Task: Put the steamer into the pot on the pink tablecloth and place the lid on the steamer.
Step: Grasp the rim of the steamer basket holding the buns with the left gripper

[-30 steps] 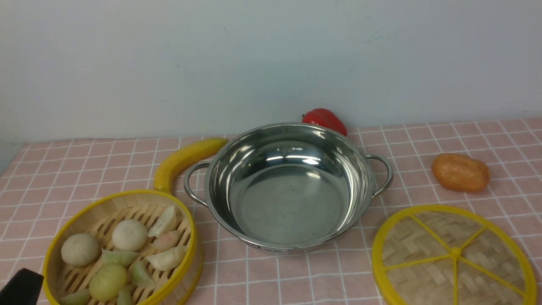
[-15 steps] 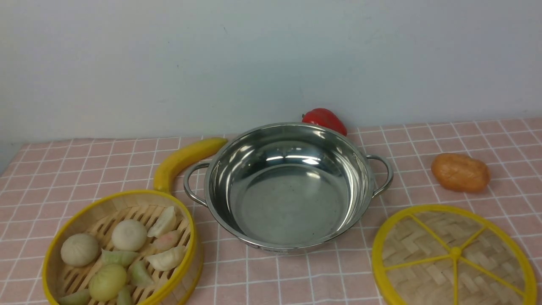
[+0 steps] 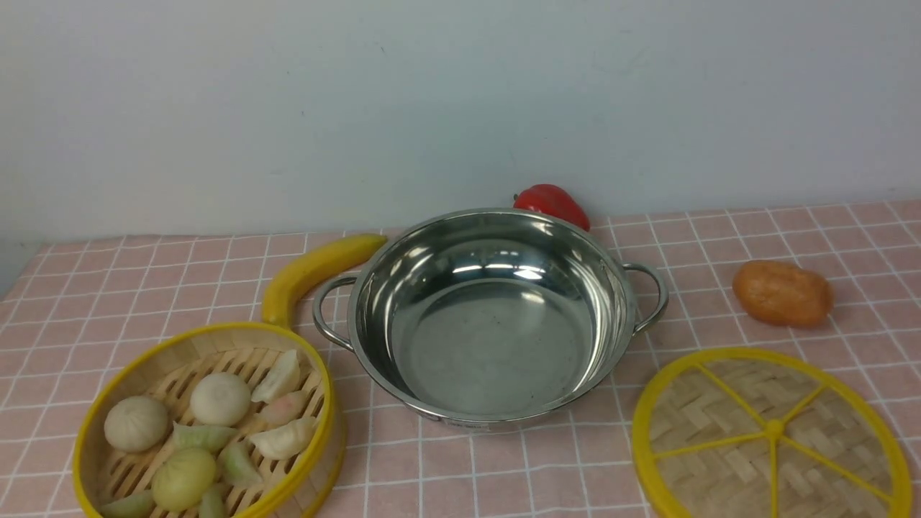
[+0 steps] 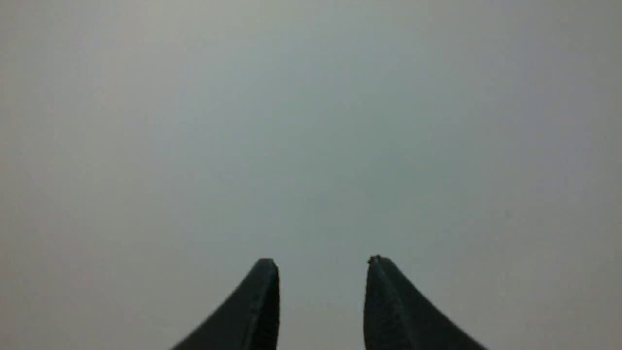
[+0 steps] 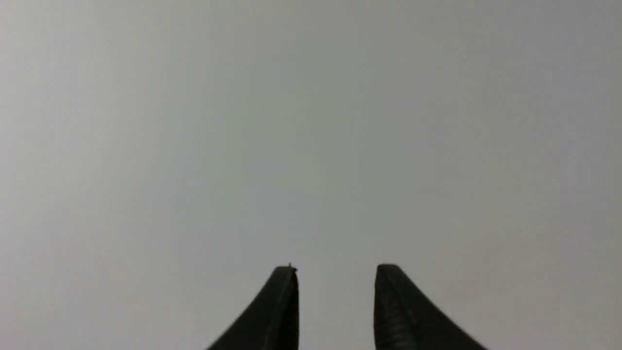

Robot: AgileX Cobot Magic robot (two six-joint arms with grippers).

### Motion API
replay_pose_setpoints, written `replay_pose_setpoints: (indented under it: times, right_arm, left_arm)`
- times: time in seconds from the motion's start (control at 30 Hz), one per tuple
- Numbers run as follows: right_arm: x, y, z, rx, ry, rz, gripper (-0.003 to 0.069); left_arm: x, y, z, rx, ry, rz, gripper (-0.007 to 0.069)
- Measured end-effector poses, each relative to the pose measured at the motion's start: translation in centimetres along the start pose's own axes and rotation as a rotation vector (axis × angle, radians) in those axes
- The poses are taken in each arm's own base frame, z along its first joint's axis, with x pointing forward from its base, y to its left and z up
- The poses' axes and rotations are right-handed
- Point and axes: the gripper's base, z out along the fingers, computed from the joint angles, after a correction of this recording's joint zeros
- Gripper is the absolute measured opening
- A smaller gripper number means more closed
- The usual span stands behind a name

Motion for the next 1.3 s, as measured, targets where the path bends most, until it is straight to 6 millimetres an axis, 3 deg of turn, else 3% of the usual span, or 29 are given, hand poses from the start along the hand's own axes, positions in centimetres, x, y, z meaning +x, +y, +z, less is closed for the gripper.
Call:
replay_pose_setpoints:
  times: [0.07, 0.1, 0.17, 0.23, 0.4, 0.43, 0.5, 0.57, 0.6, 0.67, 0.87, 1.3]
  right_arm:
    - [1.8, -0.6, 1.5, 0.069, 0.233, 0.007, 0.0240]
    - [2.0, -0.6, 1.6, 0.075, 0.258, 0.010, 0.0240]
    - [4.4, -1.4, 3.0, 0.153, 0.528, 0.030, 0.0240]
    - [5.6, -1.9, 3.7, 0.196, 0.675, 0.030, 0.0240]
    - [7.1, -2.5, 4.7, 0.227, 0.834, -0.005, 0.0240]
    - [7.4, -2.7, 5.1, 0.226, 0.864, -0.025, 0.0240]
    - [7.5, -2.7, 5.2, 0.221, 0.878, -0.042, 0.0240]
    - [7.6, -2.8, 5.3, 0.215, 0.892, -0.061, 0.0240]
    - [7.6, -2.8, 5.3, 0.215, 0.892, -0.061, 0.0240]
    - [7.7, -2.8, 5.3, 0.207, 0.897, -0.079, 0.0240]
    - [7.9, -2.5, 5.3, 0.162, 0.916, -0.125, 0.0240]
    - [8.1, -1.9, 5.2, 0.120, 0.933, -0.117, 0.0240]
  left_arm:
    - [1.3, 0.2, 1.3, -0.016, 0.145, -0.059, 0.0235]
    - [1.5, 0.2, 1.5, -0.015, 0.164, -0.068, 0.0234]
    - [4.3, 1.4, 3.5, -0.140, 0.439, -0.199, 0.0224]
    - [6.3, 2.6, 4.4, -0.258, 0.617, -0.277, 0.0221]
    - [9.9, 4.6, 6.3, -0.421, 0.935, -0.321, 0.0221]
    - [11.6, 5.1, 7.0, -0.451, 1.091, -0.329, 0.0221]
    - [12.9, 5.4, 7.7, -0.456, 1.190, -0.336, 0.0222]
    - [15.7, 6.0, 9.4, -0.444, 1.351, -0.341, 0.0230]
    - [15.9, 6.0, 9.6, -0.443, 1.362, -0.341, 0.0231]
    - [18.4, 6.5, 11.4, -0.423, 1.440, -0.341, 0.0241]
    - [23.6, 7.6, 13.8, -0.417, 1.559, -0.307, 0.0242]
    - [29.3, 8.3, 16.3, -0.397, 1.539, -0.318, 0.0242]
